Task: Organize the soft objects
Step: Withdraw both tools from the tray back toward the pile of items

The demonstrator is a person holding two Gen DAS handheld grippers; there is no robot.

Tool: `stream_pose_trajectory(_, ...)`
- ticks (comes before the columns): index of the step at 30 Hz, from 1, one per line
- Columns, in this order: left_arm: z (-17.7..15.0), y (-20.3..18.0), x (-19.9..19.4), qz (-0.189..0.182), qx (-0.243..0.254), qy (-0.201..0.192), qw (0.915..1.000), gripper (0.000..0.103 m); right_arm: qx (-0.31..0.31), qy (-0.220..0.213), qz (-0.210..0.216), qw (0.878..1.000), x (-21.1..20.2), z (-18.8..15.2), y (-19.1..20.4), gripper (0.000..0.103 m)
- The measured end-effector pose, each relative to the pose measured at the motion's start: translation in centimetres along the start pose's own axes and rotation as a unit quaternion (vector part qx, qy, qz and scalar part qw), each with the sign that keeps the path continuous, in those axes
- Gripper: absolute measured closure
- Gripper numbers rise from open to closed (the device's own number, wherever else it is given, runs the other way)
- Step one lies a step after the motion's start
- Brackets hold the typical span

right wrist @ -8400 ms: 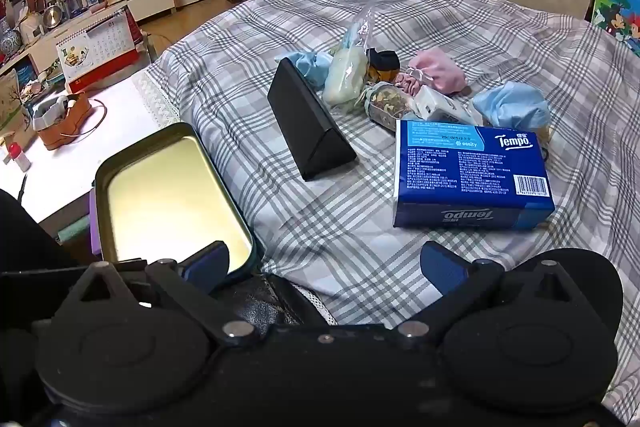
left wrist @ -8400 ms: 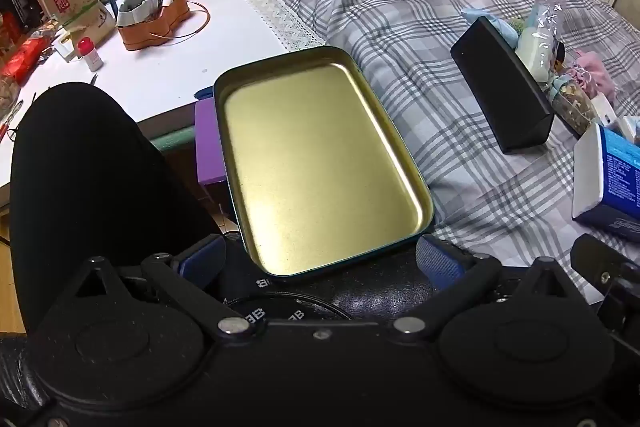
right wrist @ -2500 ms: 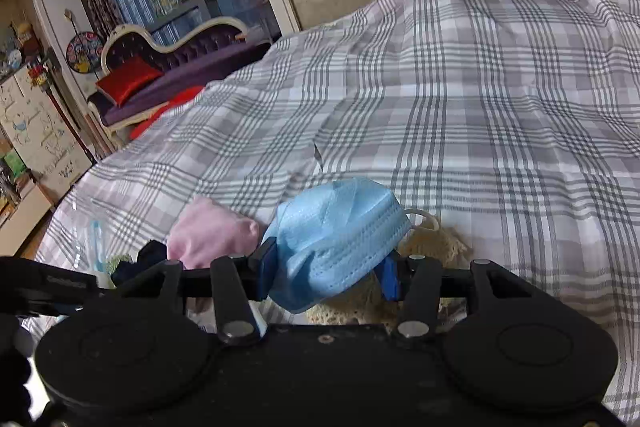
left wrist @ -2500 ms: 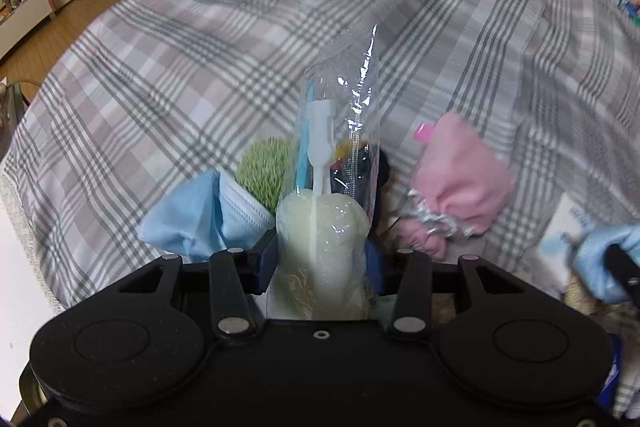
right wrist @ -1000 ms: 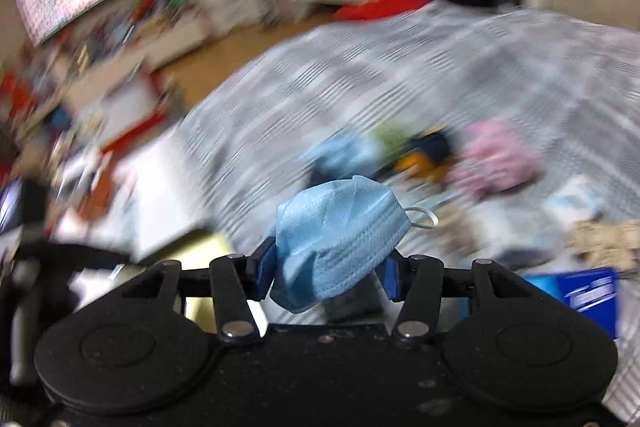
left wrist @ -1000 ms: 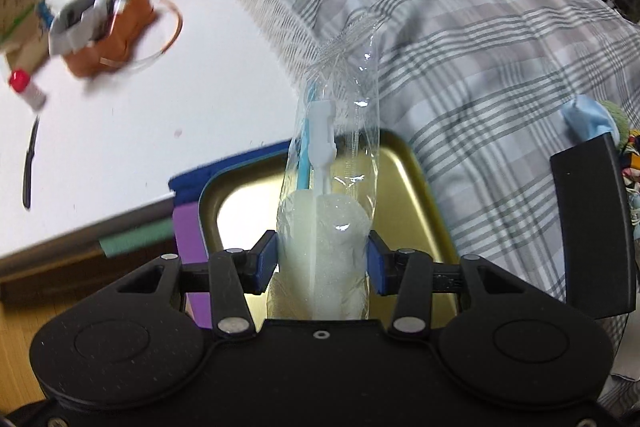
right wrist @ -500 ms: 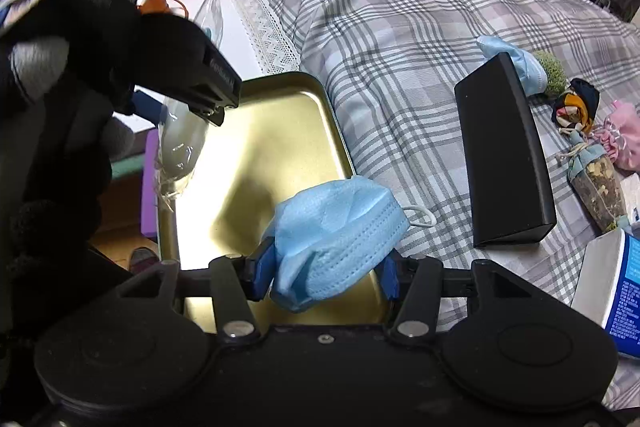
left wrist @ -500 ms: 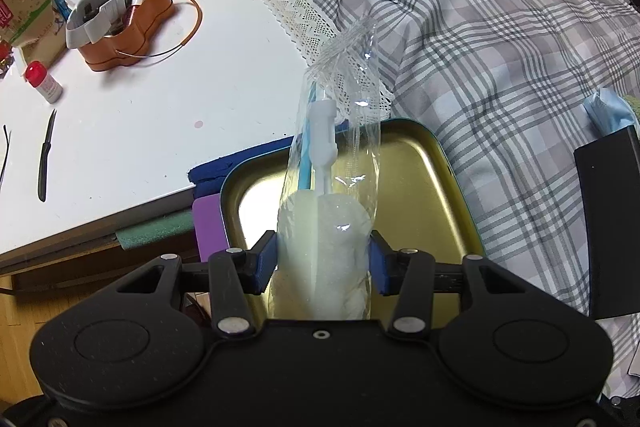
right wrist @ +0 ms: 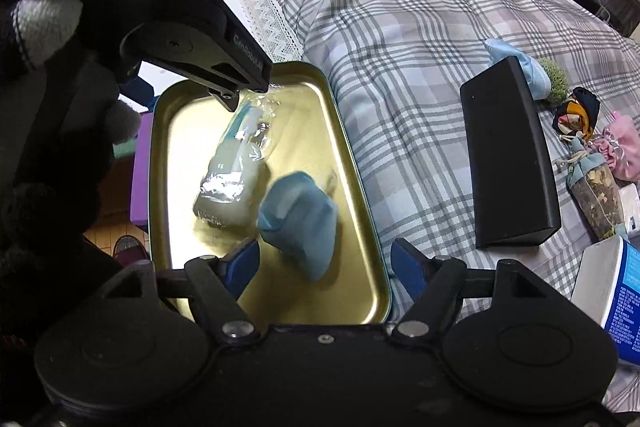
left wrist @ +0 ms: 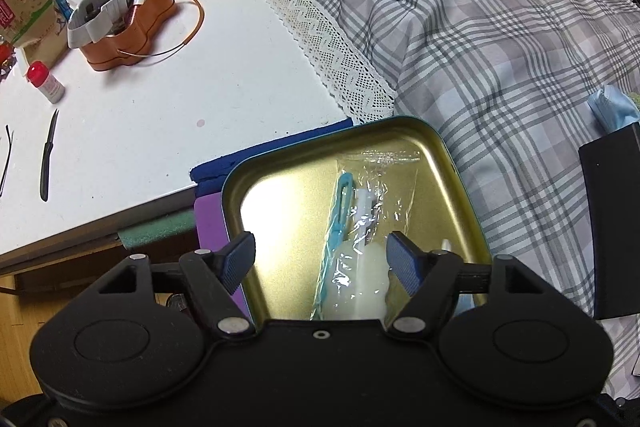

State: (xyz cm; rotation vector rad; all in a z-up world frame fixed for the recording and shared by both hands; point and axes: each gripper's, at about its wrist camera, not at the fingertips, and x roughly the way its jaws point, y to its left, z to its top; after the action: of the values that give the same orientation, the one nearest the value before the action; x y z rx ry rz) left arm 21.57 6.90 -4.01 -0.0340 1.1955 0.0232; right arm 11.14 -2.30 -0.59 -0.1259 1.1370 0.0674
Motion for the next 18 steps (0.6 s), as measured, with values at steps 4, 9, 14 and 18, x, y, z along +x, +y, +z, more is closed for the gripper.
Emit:
stream_pose_trajectory(4, -0.02, -0.12, 0.0, 0.001, 0.002, 0.0, 1.0, 0.035, 0.003, 0.003, -0.001, 1.0, 0.09, 0.0, -0.15, 0.031)
stream_pose_trajectory(9, -0.03, -0.18, 0.0, 0.001, 0.004, 0.001, 1.0, 0.034, 0.007, 0.004, -0.003, 1.0, 0.1, 0.03, -0.28, 0.03)
stream_pose_trajectory(14, -0.06, -0.2, 0.0, 0.001, 0.006, 0.001, 1.0, 0.034, 0.011, 0.005, -0.005, 1.0, 0.1, 0.07, -0.3, 0.03)
stream_pose_trajectory(18, -0.16, -0.26, -0.02, 0.002, 0.009, -0.001, 1.0, 0.034, 0.011, 0.007, -0.007, 1.0, 0.13, 0.01, -0.24, 0.029)
